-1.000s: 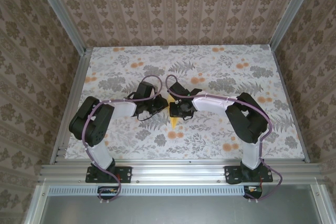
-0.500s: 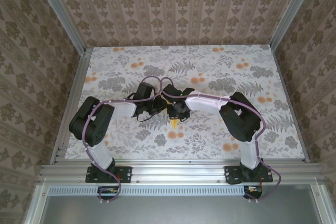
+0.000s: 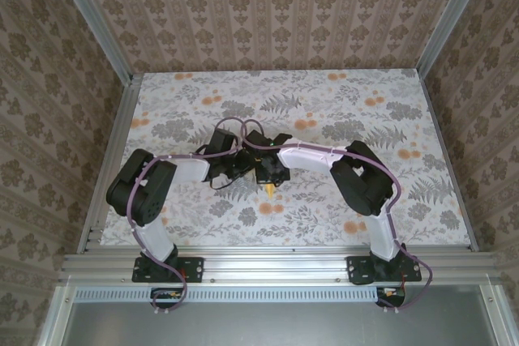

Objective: Fold a paper plane with a square sheet of paper (pick it up from the middle)
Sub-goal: Move a paper plane to the center of the table.

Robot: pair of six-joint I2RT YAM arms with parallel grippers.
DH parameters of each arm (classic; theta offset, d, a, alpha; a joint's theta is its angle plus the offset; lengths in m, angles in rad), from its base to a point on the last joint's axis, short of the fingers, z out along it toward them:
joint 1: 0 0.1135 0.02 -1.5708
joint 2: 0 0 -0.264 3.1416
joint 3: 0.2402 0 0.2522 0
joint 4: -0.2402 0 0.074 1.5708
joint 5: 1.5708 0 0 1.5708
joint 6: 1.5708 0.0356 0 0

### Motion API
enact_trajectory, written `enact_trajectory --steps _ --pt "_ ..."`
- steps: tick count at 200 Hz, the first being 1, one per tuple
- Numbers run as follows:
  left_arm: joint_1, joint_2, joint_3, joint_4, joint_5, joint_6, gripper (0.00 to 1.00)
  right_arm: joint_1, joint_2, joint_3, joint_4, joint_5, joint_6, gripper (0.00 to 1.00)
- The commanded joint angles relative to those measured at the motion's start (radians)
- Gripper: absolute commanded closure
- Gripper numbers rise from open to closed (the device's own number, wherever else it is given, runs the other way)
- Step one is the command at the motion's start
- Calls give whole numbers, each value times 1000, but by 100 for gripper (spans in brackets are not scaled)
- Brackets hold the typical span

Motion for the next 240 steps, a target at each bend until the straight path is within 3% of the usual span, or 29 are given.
enact_trajectory --steps 1,61,113,132,240 --pt "27 -41 -20 -49 -23 33 80 6 7 34 -81 84 -4 98" --pt "152 -195 -56 -185 -83 100 57 -29 -113 146 -198 284 -166 98" --pt "249 -364 -103 -305 -152 150 35 -139 -19 251 -127 111 -450 96" --pt "267 -420 -111 -350 -173 164 29 -177 53 319 -154 79 -466 95" --pt "290 -483 -144 -399 -194 164 25 -241 221 391 -142 17 -433 90"
